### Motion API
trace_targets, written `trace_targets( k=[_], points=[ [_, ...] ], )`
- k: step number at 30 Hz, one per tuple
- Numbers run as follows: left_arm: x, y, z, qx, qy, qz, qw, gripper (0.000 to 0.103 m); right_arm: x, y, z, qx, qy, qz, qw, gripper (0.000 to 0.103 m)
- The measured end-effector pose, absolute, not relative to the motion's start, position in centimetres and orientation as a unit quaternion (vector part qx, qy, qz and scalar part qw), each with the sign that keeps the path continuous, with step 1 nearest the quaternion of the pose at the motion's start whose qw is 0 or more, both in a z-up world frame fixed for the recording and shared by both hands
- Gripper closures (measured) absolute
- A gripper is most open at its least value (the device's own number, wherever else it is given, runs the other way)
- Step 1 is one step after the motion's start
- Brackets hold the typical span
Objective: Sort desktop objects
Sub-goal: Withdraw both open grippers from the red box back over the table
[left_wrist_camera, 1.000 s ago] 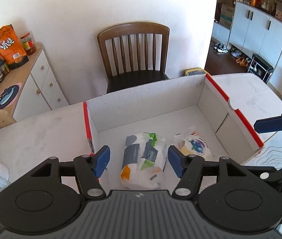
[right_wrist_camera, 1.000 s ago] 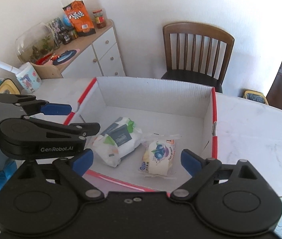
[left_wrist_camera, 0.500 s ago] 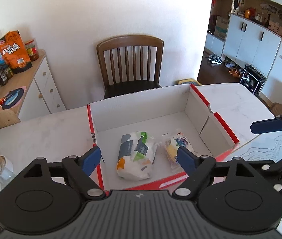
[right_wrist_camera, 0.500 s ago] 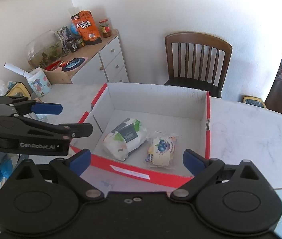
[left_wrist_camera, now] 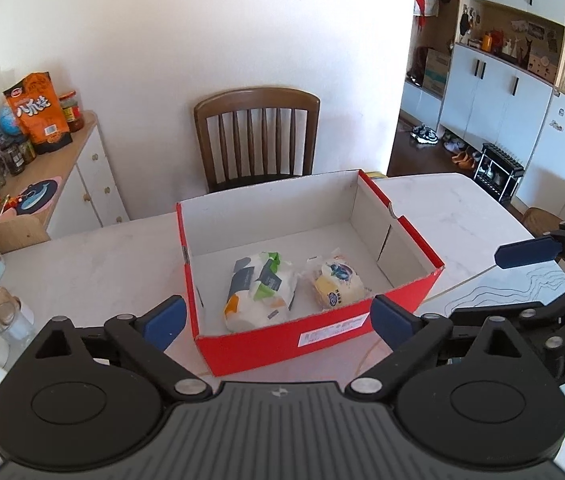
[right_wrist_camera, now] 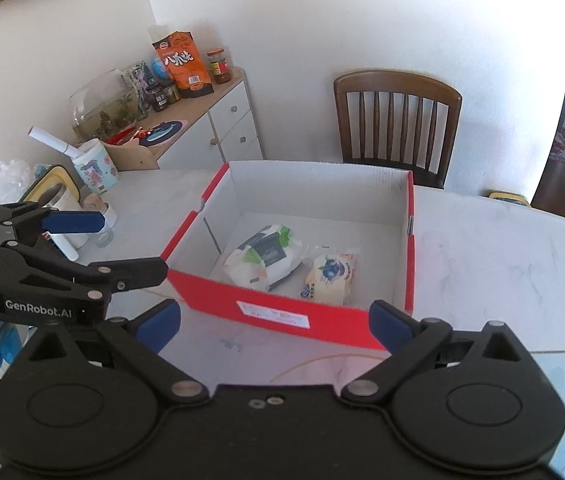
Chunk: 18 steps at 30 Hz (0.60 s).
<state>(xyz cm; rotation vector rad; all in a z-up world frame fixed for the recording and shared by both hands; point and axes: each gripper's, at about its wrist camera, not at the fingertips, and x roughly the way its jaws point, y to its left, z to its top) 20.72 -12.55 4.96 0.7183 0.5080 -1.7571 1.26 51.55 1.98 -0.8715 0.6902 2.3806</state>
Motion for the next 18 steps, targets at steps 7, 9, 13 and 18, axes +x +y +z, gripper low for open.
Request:
trace_targets(
  k=[7, 9, 13, 18],
  points=[
    [21.7, -10.1, 4.8, 0.295, 0.221, -0.737, 0.567, 0.001, 3.1, 49.2, 2.2, -0.311, 0.254, 0.879, 0.257, 0.002],
    [21.8, -9.3, 4.7, 0.293, 0.218, -0.736, 0.57, 0.001, 3.7, 48.7, 2.2, -0.309, 0.254, 0.879, 0.26, 0.002],
    [22.1, -7.9, 4.4, 0.29, 0.221, -0.734, 0.573, 0.001, 4.8, 47.5, 2.3, -0.306, 0.252, 0.879, 0.264, 0.002],
    [22.3, -6.4, 3.8, 0.29, 0.227, -0.734, 0.571, 0.001, 5.8, 46.4, 2.1, -0.305, 0.249, 0.879, 0.269, 0.002]
  ],
)
